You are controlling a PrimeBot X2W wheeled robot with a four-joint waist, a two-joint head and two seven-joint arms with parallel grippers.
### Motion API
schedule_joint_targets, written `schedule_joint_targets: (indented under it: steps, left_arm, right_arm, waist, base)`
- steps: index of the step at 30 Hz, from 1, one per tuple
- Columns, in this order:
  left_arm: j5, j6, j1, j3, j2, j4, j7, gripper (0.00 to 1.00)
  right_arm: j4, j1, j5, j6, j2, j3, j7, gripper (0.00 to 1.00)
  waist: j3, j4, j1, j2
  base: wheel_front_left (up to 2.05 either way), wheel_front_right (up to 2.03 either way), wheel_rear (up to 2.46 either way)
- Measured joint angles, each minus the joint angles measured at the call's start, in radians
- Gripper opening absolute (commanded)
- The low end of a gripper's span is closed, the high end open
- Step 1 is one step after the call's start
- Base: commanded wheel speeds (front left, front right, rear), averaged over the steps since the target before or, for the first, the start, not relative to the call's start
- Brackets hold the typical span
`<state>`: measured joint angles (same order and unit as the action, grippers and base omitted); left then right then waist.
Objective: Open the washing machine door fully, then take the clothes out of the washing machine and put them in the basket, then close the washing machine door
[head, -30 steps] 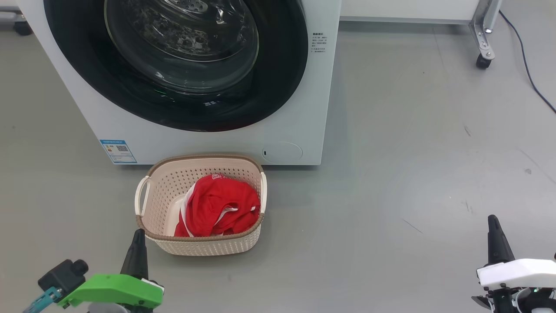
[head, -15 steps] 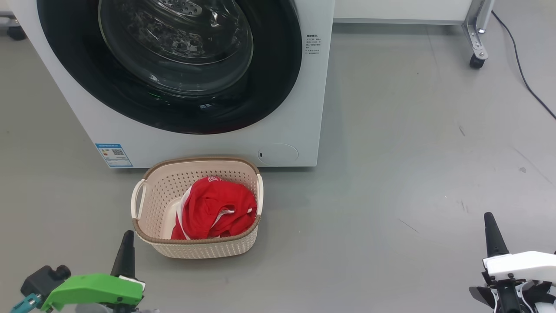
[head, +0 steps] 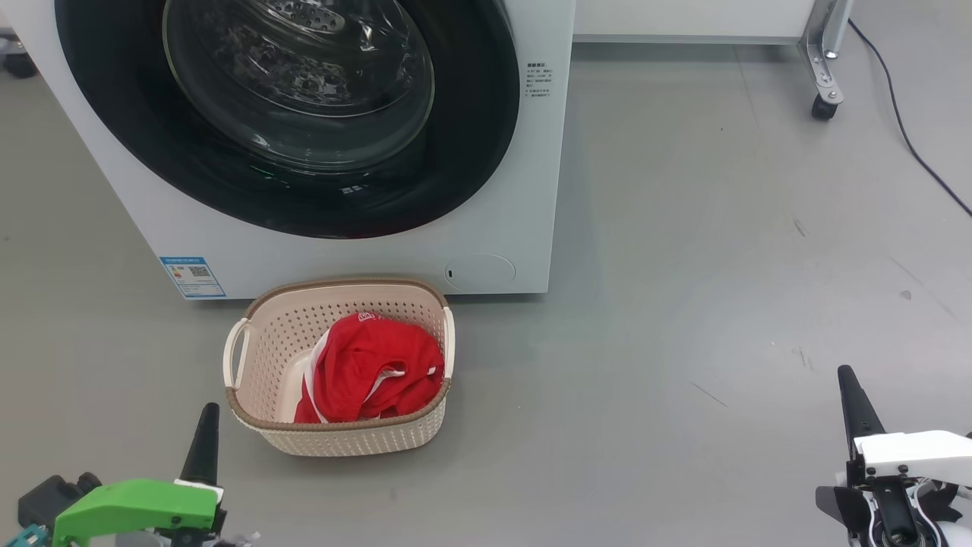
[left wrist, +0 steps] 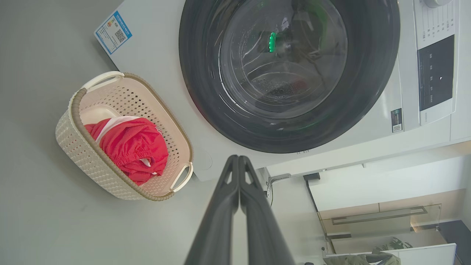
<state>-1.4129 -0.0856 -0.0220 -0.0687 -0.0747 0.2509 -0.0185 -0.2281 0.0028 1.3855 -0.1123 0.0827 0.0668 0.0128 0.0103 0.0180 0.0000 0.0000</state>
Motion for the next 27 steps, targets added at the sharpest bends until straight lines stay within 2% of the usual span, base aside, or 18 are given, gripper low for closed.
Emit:
schedule_joint_targets:
  steps: [19, 27]
  left_arm:
    - [-0.248, -0.027, -0.02, 0.06, -0.007, 0.009, 0.059, 0.0]
    - [-0.254, -0.034, -0.02, 0.063, -0.009, 0.012, 0.061, 0.0]
  right_arm:
    - [-0.045, -0.053, 0.233, -0.004, -0.019, 0.029, 0.063, 0.0]
    - [-0.048, -0.058, 0.243, -0.009, -0.02, 0.03, 0.063, 0.0]
  waist:
    - [-0.007, -0.018, 0.0, 0.0]
    - [-0.007, -0.018, 0.0001, 0.0]
  base:
    - [0.0, 0.0, 0.0]
    - [0.0, 0.0, 0.0]
